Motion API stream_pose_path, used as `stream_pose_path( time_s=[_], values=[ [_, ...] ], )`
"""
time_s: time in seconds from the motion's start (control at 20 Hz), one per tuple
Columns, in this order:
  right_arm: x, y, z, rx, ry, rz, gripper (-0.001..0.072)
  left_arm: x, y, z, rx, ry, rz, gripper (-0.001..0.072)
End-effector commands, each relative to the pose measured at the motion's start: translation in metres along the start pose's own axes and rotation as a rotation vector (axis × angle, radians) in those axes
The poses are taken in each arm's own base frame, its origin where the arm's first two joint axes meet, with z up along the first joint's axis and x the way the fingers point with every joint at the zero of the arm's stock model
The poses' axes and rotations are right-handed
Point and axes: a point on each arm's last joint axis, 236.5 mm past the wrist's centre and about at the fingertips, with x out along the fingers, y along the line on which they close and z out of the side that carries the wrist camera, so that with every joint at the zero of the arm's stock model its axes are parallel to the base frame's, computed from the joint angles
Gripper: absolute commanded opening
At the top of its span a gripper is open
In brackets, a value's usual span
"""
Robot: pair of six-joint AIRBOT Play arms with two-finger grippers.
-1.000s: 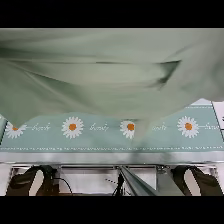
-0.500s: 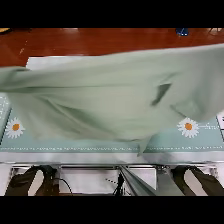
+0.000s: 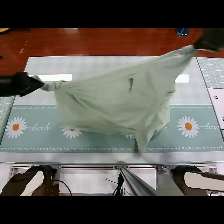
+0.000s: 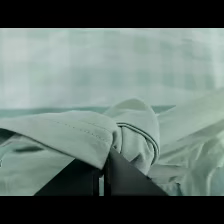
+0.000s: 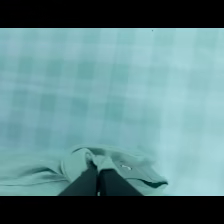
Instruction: Fold the shirts.
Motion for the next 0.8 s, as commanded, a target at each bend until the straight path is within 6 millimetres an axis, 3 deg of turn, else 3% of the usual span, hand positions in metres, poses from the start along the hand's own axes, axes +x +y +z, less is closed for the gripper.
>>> stream_pose_path(
  time_s=[0.0, 0.1, 0.25, 0.3, 0.35, 0.4, 0.45, 0.55, 0.6, 0.75],
  values=[
    [0.085, 0.010, 0.031, -0.016, -0.075, 0.020, 0.0038, 0.073, 0.037, 0.012, -0.007, 0.016, 0.031, 0.0022],
    [0.118, 0.006, 0.023, 0.003, -0.034, 0.002, 0.0038, 0.108, 0.052, 0.002, -0.015, 0.078, 0.041, 0.0022],
    [0.156, -0.014, -0.018, 0.048, 0.133, -0.047, 0.0043, 0.145, 0.071, -0.027, -0.077, 0.210, 0.046, 0.0022],
    [0.162, -0.017, -0.027, 0.051, 0.170, -0.051, 0.0123, 0.150, 0.075, -0.033, -0.091, 0.234, 0.044, 0.0022],
    [0.163, -0.020, -0.032, 0.045, 0.192, -0.051, 0.0282, 0.152, 0.077, -0.035, -0.095, 0.243, 0.046, 0.0024],
    [0.159, -0.020, -0.034, 0.016, 0.205, -0.046, 0.0409, 0.149, 0.079, -0.032, -0.090, 0.237, 0.046, 0.0057],
    [0.151, -0.021, -0.037, -0.017, 0.225, -0.042, 0.0426, 0.143, 0.080, -0.027, -0.074, 0.237, 0.041, 0.0178],
    [0.119, -0.028, -0.050, -0.091, 0.296, -0.055, 0.0426, 0.119, 0.084, -0.019, -0.046, 0.280, 0.033, 0.0496],
    [0.097, -0.041, -0.061, -0.112, 0.352, -0.097, 0.0426, 0.103, 0.092, -0.019, -0.036, 0.319, 0.051, 0.0548],
    [0.042, -0.077, -0.073, -0.053, 0.394, -0.201, 0.0426, 0.059, 0.132, -0.048, -0.086, 0.481, 0.140, 0.0548]
  ],
)
